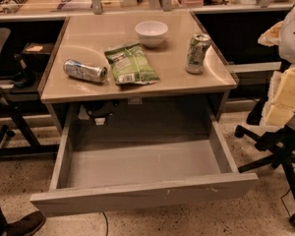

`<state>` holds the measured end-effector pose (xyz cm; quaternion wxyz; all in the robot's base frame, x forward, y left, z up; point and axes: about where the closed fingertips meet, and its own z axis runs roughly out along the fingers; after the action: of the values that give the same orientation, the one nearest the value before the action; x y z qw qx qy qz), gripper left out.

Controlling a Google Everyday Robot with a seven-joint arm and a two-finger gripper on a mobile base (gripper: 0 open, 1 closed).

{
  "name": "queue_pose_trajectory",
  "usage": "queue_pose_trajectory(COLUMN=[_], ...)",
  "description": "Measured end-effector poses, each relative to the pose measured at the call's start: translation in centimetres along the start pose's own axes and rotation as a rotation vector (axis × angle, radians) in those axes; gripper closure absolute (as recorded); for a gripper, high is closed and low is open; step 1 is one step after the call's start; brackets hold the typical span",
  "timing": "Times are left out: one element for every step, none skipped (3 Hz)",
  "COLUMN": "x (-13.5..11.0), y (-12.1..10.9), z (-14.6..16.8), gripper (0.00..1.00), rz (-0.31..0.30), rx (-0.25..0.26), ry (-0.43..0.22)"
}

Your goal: Place green jalapeno chip bag into top drawer

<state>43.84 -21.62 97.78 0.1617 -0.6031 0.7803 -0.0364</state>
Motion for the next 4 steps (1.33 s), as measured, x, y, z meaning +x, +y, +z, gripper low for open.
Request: queue_pose_trajectory(x=[0.0, -2.0, -4.8, -8.4], y=[0.0, -1.6, -3.8, -6.2], z=[0.0, 1.3, 3.2, 4.9], gripper=[0.0, 0.0, 0.0, 0.0], rz=[-0.001, -0.051, -0.117, -0.179], rx=[0.0, -0.002, -0.022, -0.033], ry=[0.0, 0.007, -0.002, -0.031])
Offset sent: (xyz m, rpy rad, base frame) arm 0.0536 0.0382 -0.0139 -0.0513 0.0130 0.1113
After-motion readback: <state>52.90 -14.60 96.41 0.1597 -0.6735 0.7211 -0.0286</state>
